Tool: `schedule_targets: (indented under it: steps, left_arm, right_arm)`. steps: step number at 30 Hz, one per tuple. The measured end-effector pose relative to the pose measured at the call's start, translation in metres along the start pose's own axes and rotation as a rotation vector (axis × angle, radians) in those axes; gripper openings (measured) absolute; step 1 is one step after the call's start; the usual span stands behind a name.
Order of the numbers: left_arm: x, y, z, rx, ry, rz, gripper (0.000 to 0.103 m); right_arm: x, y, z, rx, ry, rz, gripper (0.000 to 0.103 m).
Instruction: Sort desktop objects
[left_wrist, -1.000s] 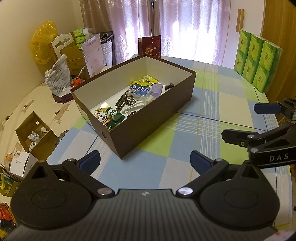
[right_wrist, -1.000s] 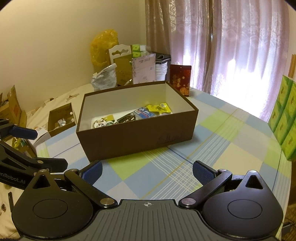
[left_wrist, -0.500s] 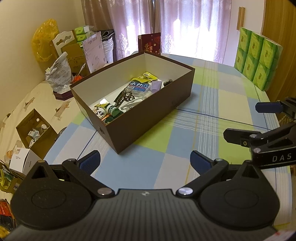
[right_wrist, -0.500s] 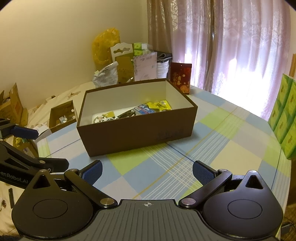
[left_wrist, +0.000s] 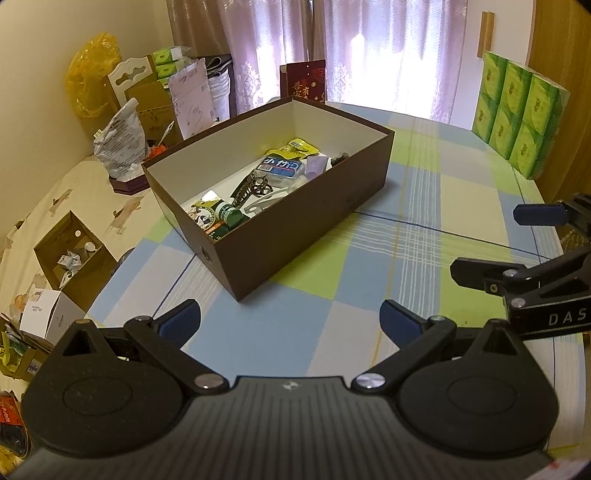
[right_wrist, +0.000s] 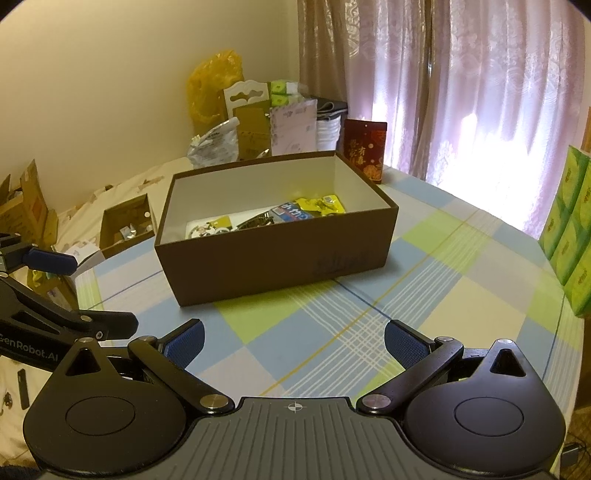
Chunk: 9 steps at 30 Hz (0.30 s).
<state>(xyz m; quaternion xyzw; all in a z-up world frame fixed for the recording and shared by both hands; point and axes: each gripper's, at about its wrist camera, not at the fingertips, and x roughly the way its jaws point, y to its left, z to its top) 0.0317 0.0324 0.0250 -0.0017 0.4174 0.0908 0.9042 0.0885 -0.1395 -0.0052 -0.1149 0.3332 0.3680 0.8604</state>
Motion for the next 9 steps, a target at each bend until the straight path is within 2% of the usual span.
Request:
schedule_targets:
  steps: [9]
  left_arm:
    - [0.0026,0.0,0.0021,0.007,0.0,0.011,0.102]
  right_arm:
    - [0.0007,-0.0014,-0.0007,-0.002,0.003,-0.005,0.101]
